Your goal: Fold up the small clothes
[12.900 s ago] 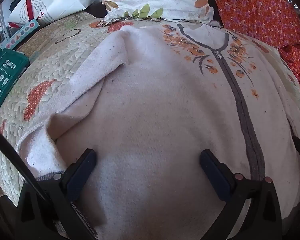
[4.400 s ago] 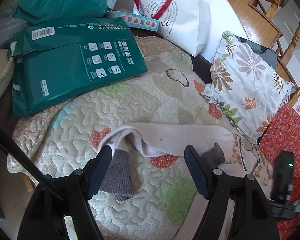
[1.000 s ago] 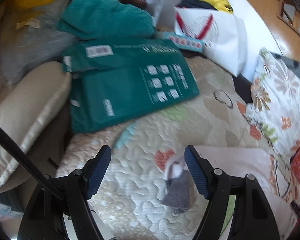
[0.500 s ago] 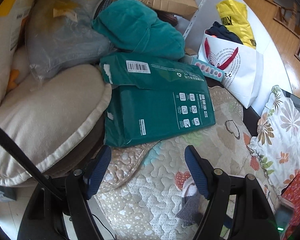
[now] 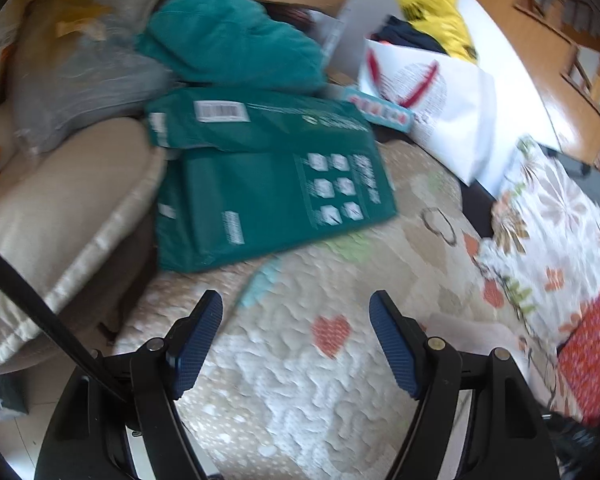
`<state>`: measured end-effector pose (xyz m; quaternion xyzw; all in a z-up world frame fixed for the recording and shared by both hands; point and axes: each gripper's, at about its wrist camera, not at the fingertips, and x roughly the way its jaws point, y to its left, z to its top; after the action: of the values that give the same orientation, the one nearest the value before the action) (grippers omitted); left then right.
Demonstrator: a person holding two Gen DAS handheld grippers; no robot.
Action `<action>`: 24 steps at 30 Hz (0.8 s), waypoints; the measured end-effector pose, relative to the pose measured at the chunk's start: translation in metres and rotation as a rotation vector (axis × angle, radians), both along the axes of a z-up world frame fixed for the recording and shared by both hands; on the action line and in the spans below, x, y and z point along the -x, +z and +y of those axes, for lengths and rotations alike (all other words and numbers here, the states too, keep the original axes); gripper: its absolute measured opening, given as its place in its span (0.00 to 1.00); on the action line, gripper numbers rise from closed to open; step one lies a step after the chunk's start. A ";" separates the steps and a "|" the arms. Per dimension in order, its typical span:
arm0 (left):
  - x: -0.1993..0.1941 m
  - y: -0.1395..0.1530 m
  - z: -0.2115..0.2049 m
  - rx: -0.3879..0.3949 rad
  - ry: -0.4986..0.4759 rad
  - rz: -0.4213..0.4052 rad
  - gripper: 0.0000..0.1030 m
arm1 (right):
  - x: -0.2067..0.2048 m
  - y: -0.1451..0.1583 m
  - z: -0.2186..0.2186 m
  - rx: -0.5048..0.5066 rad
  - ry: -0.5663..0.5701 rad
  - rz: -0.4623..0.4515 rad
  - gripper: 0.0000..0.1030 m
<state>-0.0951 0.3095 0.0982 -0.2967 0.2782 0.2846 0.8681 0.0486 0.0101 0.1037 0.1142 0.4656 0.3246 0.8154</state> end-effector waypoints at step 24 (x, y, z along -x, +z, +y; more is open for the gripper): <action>-0.056 -0.016 -0.081 -0.063 -0.214 0.122 0.73 | 0.008 -0.066 -0.122 0.496 -0.113 -0.085 0.09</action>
<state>-0.0389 0.2289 0.0821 -0.2202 0.3518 0.2165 0.8837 0.0409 -0.1122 0.0373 -0.0775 0.4892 0.1589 0.8541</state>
